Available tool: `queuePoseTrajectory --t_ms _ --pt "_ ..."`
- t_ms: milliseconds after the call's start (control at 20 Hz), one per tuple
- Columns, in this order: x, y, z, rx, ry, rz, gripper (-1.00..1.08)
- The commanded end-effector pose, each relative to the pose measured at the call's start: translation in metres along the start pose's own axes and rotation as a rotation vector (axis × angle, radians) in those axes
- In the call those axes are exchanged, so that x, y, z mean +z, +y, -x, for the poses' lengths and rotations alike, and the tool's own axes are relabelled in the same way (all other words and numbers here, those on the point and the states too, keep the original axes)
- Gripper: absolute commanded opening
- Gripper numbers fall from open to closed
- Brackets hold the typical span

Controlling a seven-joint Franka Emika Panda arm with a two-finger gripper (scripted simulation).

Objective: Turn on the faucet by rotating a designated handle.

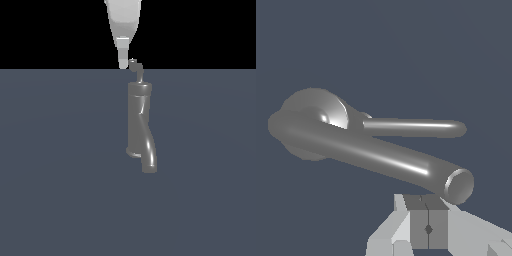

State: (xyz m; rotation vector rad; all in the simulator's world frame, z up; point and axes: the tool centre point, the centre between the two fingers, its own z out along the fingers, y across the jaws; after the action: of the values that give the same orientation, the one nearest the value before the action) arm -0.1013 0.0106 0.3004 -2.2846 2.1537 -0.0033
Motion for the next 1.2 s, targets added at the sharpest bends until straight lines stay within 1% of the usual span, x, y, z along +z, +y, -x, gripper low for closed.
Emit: queuePoseTrajectory --t_ms 0,500,550,600,1150 --pt "0.0 0.002 -0.021 0.015 0.0 0.0 -1.0" --pt "0.0 0.01 -0.083 0.023 0.0 0.003 -1.0" --pt "0.0 0.01 -0.083 0.023 0.0 0.003 -1.0" --pt "0.0 0.006 -0.057 -0.018 0.0 0.003 -1.0" --pt "0.0 -0.018 -0.097 0.001 0.0 0.003 -1.0"
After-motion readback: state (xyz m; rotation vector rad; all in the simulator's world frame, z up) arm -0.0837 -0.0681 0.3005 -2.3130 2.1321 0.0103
